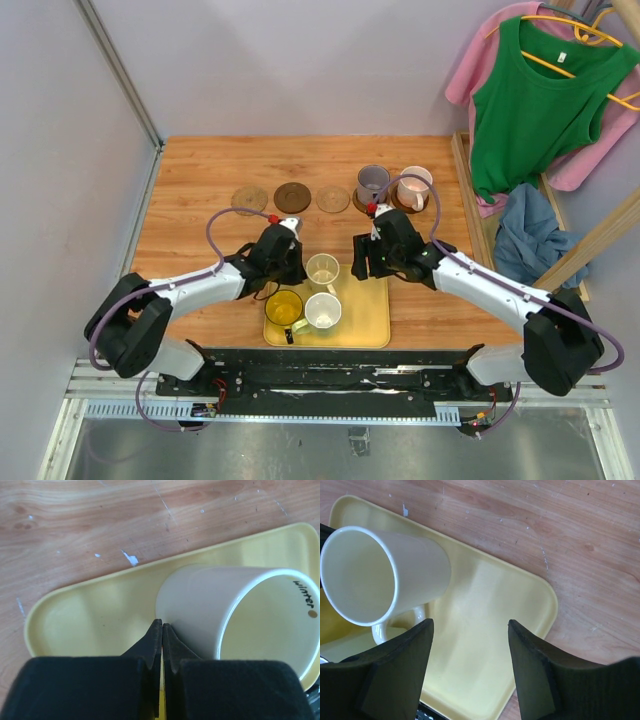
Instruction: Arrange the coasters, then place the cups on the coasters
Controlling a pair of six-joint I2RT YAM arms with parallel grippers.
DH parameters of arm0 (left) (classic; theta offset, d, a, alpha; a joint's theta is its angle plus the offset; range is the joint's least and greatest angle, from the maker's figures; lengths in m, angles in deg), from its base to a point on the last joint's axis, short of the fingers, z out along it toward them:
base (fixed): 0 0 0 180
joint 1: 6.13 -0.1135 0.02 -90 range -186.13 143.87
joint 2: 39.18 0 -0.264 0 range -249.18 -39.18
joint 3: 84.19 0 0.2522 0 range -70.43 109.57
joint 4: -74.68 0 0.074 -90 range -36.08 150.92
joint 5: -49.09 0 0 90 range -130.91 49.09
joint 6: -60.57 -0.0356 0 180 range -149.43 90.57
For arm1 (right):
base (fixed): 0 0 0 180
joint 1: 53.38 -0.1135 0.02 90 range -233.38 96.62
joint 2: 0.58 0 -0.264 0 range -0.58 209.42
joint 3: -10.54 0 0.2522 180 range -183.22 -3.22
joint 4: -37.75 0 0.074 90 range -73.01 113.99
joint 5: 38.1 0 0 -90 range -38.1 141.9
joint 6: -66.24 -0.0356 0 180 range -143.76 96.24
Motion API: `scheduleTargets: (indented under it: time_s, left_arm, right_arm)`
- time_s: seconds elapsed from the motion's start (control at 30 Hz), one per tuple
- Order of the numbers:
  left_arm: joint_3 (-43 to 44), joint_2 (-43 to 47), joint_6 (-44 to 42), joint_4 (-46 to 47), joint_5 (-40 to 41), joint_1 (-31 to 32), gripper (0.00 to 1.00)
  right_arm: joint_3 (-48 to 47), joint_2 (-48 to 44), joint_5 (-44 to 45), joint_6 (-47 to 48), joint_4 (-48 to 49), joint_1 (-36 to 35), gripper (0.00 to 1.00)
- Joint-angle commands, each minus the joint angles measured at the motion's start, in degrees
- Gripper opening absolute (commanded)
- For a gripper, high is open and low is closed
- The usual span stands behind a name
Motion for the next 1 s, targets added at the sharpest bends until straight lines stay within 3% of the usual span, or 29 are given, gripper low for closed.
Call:
scheduleTargets:
  time_s: [0.0,0.37,0.83,0.97]
  left_arm:
    - [1.7,-1.7,1.8,1.1,0.2,2.2,0.00]
    - [2.9,-5.7,0.1,5.9,-5.1,4.4,0.01]
    - [3.3,-5.8,-0.1,9.4,-7.7,4.7,0.01]
    - [2.2,-3.2,0.0,9.1,-5.9,4.7,0.13]
  right_arm:
    - [1.3,-0.3,-2.2,0.8,1.5,-0.6,0.63]
    - [1.6,-3.3,-3.2,0.2,0.5,-1.1,0.63]
    - [0.0,-3.6,-1.7,3.4,-6.6,-8.7,0.63]
    - [-0.2,-1.7,0.8,2.6,-7.4,-10.8,0.63]
